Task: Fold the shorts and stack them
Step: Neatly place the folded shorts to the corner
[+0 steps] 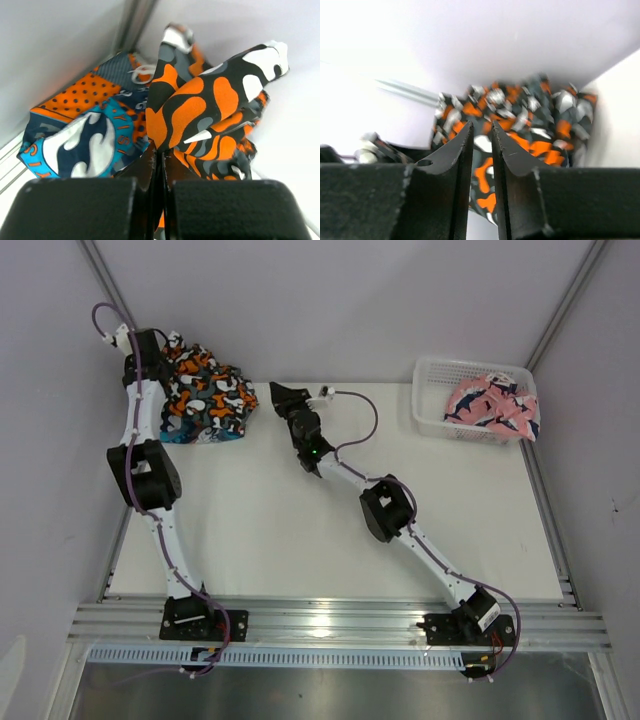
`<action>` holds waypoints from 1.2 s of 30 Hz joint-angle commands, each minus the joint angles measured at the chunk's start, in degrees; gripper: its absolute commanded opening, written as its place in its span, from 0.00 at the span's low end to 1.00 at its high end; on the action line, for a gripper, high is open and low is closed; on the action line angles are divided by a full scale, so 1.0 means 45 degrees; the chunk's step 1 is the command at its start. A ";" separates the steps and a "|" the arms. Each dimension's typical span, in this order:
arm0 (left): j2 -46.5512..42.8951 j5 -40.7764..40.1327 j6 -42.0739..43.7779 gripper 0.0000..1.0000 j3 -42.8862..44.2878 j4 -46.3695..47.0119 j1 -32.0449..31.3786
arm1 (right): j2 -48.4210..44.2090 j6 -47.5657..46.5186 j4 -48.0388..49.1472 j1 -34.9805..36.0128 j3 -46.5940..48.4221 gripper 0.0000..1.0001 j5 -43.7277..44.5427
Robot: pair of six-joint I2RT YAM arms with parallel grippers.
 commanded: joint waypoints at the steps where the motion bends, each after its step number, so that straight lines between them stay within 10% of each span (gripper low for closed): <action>1: 0.0920 -0.0277 -0.0474 0.00 0.0710 0.0734 0.0500 | 0.0146 0.0284 0.0831 -0.0577 0.0167 0.24 0.0320; 7: 0.1976 -0.0629 -0.0532 0.00 0.1276 0.0212 0.0618 | -0.0048 0.0498 0.1610 -0.0812 -0.1038 0.45 -0.0616; 24: 0.1665 -0.1410 -0.0337 0.06 0.0866 -0.0514 0.1536 | -0.2392 -0.0126 0.2999 -0.1397 -0.4929 0.61 -0.3406; 27: 0.1607 -0.1607 -0.0181 0.20 0.1042 -0.0535 0.1633 | -0.2782 -0.0165 0.3233 -0.1631 -0.5612 0.65 -0.3916; 28: 0.1568 -0.1490 -0.0161 0.49 0.1042 -0.0496 0.1653 | -0.2919 -0.0204 0.3349 -0.1671 -0.6000 0.66 -0.4034; 31: 0.1450 -0.1313 -0.0200 0.78 0.1042 -0.0495 0.1653 | -0.3368 -0.0515 0.3292 -0.1789 -0.6374 0.68 -0.4406; 36: 0.1177 -0.1137 -0.0259 0.88 0.1315 -0.0652 0.1556 | -0.4130 -0.0908 0.3194 -0.2003 -0.7253 0.72 -0.5011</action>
